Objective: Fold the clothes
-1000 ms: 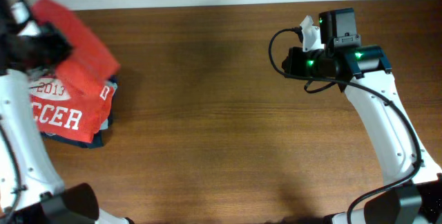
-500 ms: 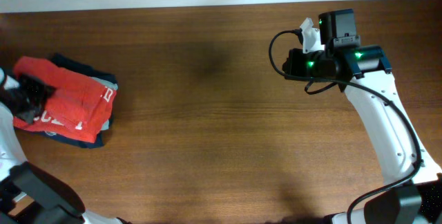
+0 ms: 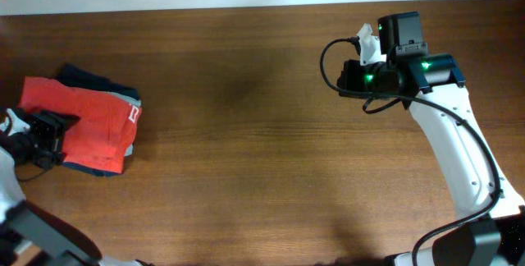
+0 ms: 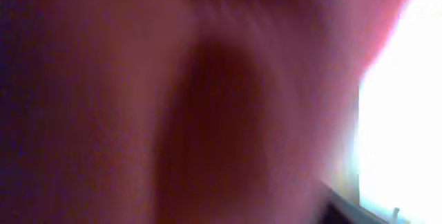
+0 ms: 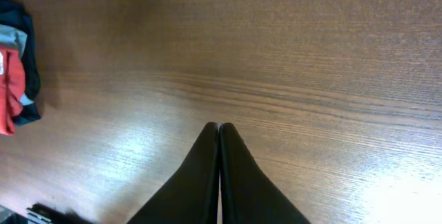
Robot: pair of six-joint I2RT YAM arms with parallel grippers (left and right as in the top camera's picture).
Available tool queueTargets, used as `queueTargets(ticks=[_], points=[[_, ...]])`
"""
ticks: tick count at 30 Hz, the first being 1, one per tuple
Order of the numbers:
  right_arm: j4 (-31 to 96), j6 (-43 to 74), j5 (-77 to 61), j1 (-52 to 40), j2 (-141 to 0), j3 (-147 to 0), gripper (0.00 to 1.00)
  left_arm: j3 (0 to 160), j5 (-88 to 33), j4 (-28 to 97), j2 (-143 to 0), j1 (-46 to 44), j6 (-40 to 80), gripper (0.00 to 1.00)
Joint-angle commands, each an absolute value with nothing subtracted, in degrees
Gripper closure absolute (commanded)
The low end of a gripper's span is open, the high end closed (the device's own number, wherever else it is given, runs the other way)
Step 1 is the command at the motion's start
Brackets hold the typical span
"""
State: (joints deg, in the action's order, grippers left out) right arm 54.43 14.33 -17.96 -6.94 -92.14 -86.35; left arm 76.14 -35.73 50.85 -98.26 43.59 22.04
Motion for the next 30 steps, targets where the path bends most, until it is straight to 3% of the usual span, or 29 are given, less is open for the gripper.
queueTargets(ticks=[1, 3, 10, 12, 16, 17, 27, 30], points=[[54.85, 13.74, -17.28, -7.09, -92.18, -86.59, 0.96, 80.62, -34.39, 51.59, -88.18, 44.58, 17.65, 0.27], [54.76, 13.74, -17.26, -7.09, -92.18, -86.59, 0.95, 82.78, -31.62, 51.53, -83.94, 45.95, 17.34, 0.23], [53.87, 13.76, -17.28, -7.09, -92.18, -86.59, 0.95, 87.96, -27.66, 51.51, -77.95, 47.92, 13.85, 0.23], [53.56, 13.76, -17.28, -7.09, -92.18, -86.59, 0.95, 88.12, -26.92, 51.27, -77.95, 47.48, 11.42, 0.31], [52.66, 13.78, -17.28, -7.09, -92.18, -86.59, 0.94, 88.09, -22.74, 52.25, -80.62, 44.95, 3.07, 0.65], [52.42, 13.78, -17.28, -7.09, -92.18, -86.59, 0.94, 88.09, -20.47, 52.69, -81.80, 43.99, 1.89, 0.69], [51.90, 17.04, -17.67, -7.09, -92.18, -86.59, 0.93, 88.07, -10.41, 44.12, -103.77, 37.01, -7.42, 0.74], [52.60, 17.02, -19.05, -7.09, -92.18, -86.59, 0.93, 88.07, -5.96, 42.17, -111.68, 36.80, -7.31, 0.81]])
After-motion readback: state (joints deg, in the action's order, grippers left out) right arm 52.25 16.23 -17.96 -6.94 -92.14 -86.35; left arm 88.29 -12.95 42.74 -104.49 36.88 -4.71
